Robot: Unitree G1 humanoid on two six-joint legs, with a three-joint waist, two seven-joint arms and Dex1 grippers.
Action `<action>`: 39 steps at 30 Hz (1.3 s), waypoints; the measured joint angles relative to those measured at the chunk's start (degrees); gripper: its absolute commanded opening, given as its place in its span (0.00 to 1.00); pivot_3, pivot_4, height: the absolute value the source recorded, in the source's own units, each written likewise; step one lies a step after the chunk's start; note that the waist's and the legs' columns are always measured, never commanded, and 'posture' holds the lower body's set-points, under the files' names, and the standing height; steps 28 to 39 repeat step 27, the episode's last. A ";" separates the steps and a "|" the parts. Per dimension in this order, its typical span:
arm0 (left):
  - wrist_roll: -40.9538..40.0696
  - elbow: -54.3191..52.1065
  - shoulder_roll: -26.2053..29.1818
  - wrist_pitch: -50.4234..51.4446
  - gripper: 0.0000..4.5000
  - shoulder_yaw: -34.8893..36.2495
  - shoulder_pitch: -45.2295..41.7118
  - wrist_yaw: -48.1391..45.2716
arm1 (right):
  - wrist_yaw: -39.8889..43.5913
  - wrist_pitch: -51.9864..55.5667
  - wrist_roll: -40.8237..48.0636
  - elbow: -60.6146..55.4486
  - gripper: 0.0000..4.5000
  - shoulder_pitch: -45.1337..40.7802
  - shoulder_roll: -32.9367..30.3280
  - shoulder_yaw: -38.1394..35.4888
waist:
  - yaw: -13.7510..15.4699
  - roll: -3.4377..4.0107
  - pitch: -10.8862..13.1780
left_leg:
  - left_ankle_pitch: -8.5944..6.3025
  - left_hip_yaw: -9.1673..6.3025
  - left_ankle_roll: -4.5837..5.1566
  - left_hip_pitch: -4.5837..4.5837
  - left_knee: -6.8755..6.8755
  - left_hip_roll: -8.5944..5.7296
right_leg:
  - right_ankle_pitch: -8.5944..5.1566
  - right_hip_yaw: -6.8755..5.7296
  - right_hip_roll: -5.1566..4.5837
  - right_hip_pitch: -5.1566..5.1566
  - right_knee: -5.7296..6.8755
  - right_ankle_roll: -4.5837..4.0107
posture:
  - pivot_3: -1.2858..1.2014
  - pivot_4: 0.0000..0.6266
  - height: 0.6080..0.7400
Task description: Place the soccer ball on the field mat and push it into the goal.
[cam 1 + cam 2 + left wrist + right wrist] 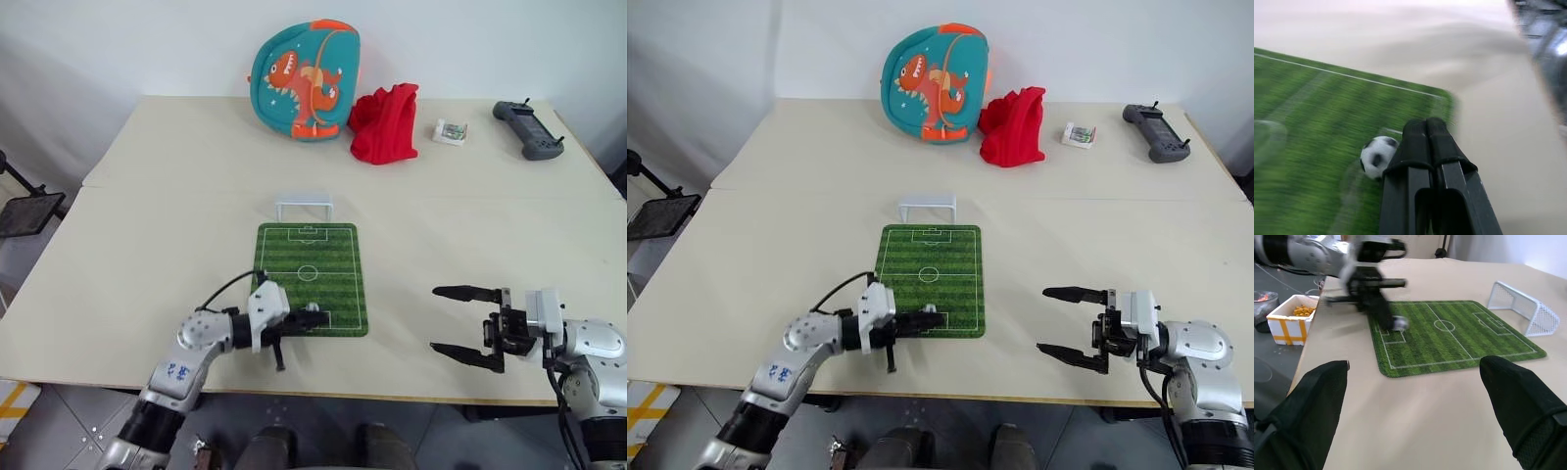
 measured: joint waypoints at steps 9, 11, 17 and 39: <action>0.37 17.82 -2.72 -11.09 0.01 7.04 -15.29 3.02 | -13.10 1.87 1.29 -2.87 1.00 -0.91 8.64 -1.38 | -0.47 -0.01 0.01 | -0.01 0.05 -0.08 0.00 0.02 0.09 | 0.01 0.02 0.15 -0.18 0.24 0.02 | 0.52 0.24 1.00; -1.70 17.69 -2.24 -11.85 0.01 8.39 -15.61 0.58 | -16.80 2.31 1.53 -4.17 1.00 -1.64 10.49 -1.48 | -0.53 0.00 0.00 | 0.00 0.04 -0.09 0.00 0.02 0.09 | 0.01 0.01 0.15 -0.19 0.28 0.02 | 0.52 0.24 1.00; -6.60 11.66 8.78 -11.59 0.01 16.88 -8.87 -4.67 | -22.47 2.89 1.72 -6.78 1.00 -2.20 13.82 -1.81 | -1.43 0.00 0.00 | -0.02 0.03 -0.13 0.01 0.02 0.19 | 0.00 0.06 0.22 -0.20 0.33 0.00 | 0.52 0.24 1.00; -9.23 -2.92 15.19 -5.21 0.01 29.45 14.20 0.92 | -20.47 -1.74 -0.39 -0.94 1.00 -5.79 13.99 -2.29 | -0.97 0.02 0.02 | -0.04 -0.03 -0.09 0.05 -0.05 0.13 | -0.02 0.34 -0.22 -0.14 0.29 -0.04 | 0.52 0.24 1.00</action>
